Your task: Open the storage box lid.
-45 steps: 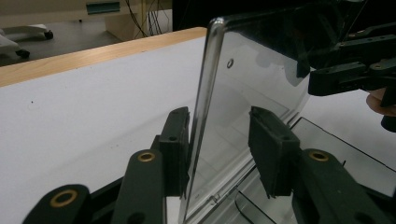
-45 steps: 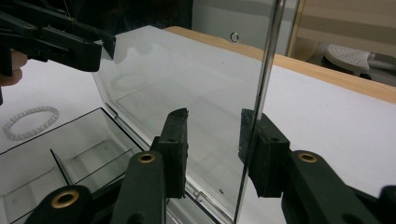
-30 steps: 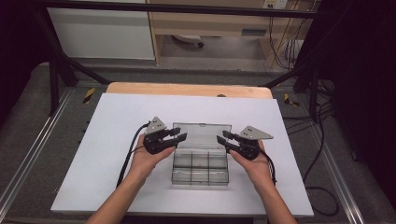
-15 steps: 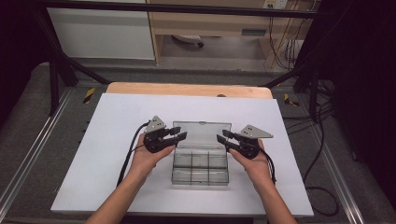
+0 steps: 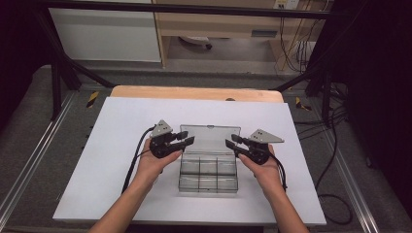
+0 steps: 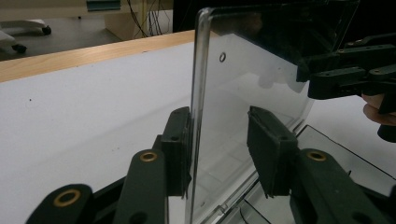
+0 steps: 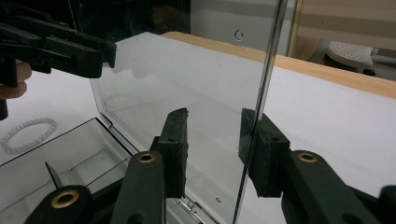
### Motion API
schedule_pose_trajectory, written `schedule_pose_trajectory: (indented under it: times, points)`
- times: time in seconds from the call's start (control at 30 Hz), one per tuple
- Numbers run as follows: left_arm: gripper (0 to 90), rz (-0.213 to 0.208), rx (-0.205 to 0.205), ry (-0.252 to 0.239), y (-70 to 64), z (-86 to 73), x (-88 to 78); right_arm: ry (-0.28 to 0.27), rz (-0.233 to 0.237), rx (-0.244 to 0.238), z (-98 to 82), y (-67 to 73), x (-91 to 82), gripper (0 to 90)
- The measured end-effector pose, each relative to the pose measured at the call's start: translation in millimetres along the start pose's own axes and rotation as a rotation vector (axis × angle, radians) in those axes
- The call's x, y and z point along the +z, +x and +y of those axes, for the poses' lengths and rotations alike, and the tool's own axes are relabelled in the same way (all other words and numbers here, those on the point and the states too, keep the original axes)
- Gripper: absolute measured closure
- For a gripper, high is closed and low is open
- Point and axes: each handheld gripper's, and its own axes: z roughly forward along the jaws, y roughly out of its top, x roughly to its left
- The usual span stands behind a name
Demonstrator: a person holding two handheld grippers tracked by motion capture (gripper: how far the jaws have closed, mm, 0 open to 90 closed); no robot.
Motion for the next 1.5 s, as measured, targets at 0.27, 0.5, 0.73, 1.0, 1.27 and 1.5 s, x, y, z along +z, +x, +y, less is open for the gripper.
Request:
schedule_pose_trajectory:
  times: [0.27,0.5,0.73,1.0,1.27,1.5]
  points:
    - [60.7,0.001,-0.01,-0.005,1.8,-0.4,1.4,-0.002,0.001,0.007,0.0,-1.8,1.9,62.1]
    - [60.9,-0.001,-0.013,-0.007,2.8,-0.5,2.1,-0.004,0.0,0.012,-0.1,-2.5,2.8,62.1]
    - [61.1,0.0,-0.017,-0.011,3.6,-0.9,3.1,-0.012,-0.001,0.017,-0.8,-3.3,3.8,62.0]
    - [61.4,0.003,-0.02,-0.015,4.5,-1.6,4.1,-0.021,0.001,0.029,-1.7,-4.2,5.1,61.8]
    - [61.4,0.003,-0.025,-0.02,5.9,-2.0,5.4,-0.029,-0.001,0.038,-2.7,-5.3,6.4,61.6]
    - [61.5,0.0,-0.031,-0.024,6.8,-2.6,6.3,-0.031,-0.005,0.038,-2.8,-5.6,7.1,61.4]
